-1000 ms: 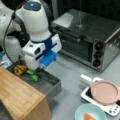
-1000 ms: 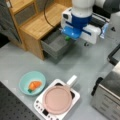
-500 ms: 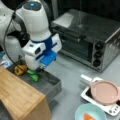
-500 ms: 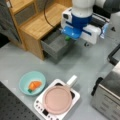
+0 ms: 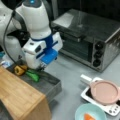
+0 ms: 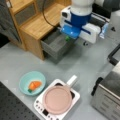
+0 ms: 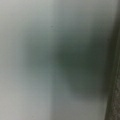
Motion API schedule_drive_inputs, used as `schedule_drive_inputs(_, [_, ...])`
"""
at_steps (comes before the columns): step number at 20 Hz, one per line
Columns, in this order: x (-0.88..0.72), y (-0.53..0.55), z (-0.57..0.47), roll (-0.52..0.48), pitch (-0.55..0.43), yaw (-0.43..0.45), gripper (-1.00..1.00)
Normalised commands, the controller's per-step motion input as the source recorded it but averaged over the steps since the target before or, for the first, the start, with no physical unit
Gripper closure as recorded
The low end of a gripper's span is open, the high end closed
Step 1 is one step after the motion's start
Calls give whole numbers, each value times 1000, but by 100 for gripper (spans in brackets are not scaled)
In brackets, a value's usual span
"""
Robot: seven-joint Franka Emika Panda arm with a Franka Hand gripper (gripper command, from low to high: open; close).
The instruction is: Open the drawer. Pick up the carrot. Put the carrots in the drawer.
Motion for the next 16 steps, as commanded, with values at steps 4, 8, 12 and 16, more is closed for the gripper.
schedule_drive_inputs(4, [230, 91, 265, 37, 193, -87, -100])
schedule_drive_inputs(8, [287, 169, 152, 47, 170, -102, -100])
schedule_drive_inputs(12, [389, 174, 99, 51, 164, -116, -100])
schedule_drive_inputs(16, [544, 136, 126, 35, 163, -141, -100])
